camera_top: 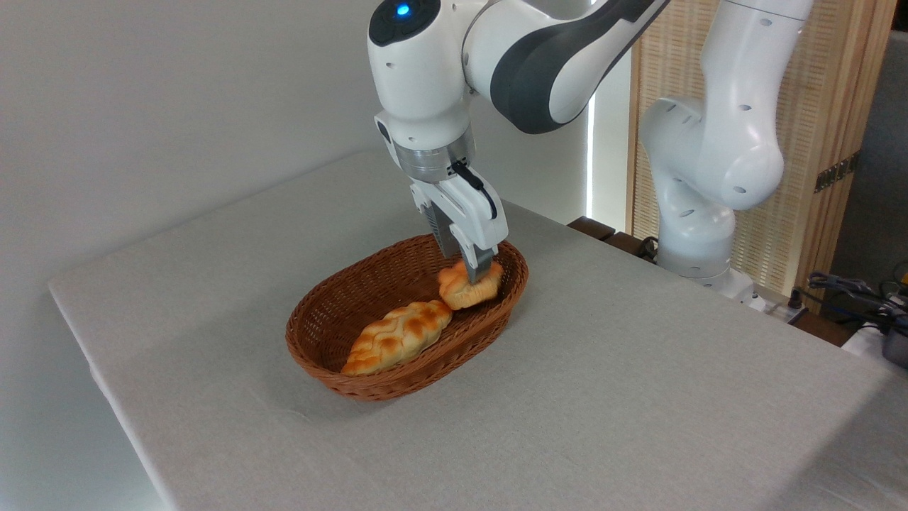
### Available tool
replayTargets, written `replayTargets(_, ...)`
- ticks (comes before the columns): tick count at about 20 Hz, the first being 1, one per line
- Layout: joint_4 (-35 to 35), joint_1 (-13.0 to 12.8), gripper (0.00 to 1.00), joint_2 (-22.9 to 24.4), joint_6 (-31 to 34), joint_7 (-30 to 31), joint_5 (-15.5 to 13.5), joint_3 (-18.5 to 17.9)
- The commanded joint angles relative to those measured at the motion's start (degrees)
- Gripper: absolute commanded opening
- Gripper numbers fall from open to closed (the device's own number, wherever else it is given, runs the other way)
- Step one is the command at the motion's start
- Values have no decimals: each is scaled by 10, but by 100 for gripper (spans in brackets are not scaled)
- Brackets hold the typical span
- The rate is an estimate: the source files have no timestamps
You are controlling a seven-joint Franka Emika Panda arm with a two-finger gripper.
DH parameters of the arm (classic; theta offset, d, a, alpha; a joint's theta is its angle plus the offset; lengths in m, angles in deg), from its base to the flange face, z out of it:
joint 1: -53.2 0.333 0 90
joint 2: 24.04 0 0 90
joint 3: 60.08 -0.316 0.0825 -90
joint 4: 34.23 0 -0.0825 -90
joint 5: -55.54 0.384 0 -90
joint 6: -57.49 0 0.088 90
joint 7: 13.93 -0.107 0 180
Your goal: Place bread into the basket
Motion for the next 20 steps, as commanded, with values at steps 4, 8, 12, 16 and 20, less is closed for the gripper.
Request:
replayTargets(4,2,0,100,3,-17,0,-11,-4)
replayTargets(8,70,2,100,0,-13,4,-11,-7)
replayTargets(12,161,30,100,-26,-13,-1,-10,-8)
replayTargets(16,261,31,100,-84,16,4,-4,-9)
replayTargets(20,364,31,100,-152,83,6,-2,-17)
